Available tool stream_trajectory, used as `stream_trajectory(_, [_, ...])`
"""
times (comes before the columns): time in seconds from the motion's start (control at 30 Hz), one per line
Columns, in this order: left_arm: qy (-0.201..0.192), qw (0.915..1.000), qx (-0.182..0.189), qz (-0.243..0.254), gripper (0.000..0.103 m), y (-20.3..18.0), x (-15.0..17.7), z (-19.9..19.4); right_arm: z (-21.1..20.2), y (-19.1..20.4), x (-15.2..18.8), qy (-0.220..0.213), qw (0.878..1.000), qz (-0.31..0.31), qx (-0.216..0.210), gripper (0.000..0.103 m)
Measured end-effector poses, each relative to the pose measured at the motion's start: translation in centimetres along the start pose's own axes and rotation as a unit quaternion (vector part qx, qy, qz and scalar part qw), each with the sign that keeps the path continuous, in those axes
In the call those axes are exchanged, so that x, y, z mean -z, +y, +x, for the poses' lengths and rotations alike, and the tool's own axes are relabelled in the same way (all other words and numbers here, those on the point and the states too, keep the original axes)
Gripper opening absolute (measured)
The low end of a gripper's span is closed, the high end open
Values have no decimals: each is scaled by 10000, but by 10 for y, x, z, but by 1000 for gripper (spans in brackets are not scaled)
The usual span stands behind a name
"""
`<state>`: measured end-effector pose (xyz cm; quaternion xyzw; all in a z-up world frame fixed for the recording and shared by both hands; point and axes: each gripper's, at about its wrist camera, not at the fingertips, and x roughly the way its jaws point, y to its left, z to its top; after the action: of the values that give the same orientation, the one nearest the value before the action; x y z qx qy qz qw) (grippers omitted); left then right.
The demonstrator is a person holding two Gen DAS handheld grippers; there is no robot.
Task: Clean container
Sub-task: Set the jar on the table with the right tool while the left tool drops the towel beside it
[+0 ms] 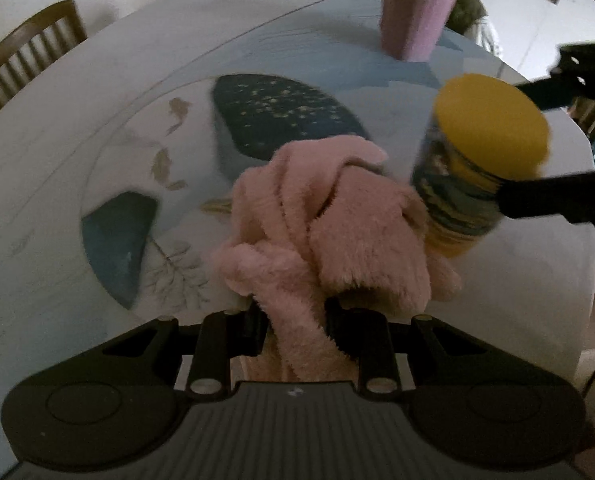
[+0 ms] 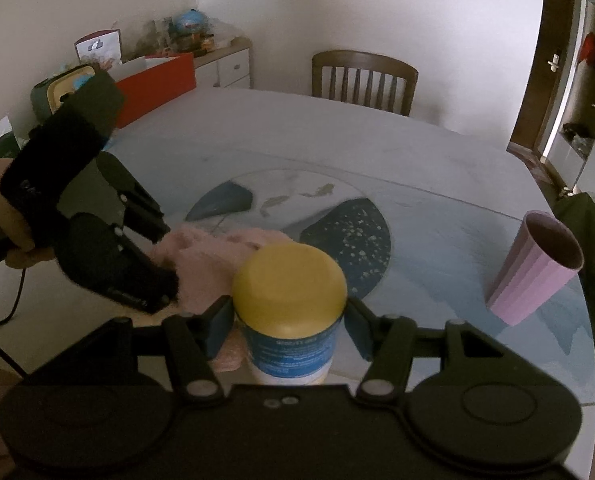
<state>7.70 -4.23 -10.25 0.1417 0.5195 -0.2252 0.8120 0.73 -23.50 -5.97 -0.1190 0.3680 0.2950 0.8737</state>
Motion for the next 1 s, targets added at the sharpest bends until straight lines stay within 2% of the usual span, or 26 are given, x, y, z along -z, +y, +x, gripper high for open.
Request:
stream_trajectory(0.17, [-29,10000,38,-80,27,-1,3,-3,-2,-2,3,-1,9998,218,28,61])
stream_trajectory(0.27, [-58,9998,85,-194,31,-1,5,-5,-3,0,6,5,9997,250,53,61])
stream_trajectory(0.3, [-72,9996,106,-237,38,-1,6,-7,-3,1,6,7,9997,255,64,61])
stream_trajectory(0.4, [-167,9994,131,-266,65,-1,8,-11,-3,1,7,21,9995,313,95,62])
stream_trajectory(0.43, [-211,9993,132,-261,67,-2,9,-14,-4,1,7,3,9994,340,100,62])
stream_trajectory(0.57, [-311,9987,180,-365,67,-3,15,-26,-10,1,7,-88,9988,452,151,63])
stream_trajectory(0.77, [-696,9940,151,-835,69,-7,25,-58,-26,3,10,-299,9976,591,213,64])
stream_trajectory(0.9, [-1034,9864,52,-1280,84,-19,31,-79,-43,4,17,-451,9969,638,131,64])
stream_trajectory(1.0, [-1145,9798,-127,-1633,84,-30,36,-88,-54,2,22,-508,9962,702,-6,64])
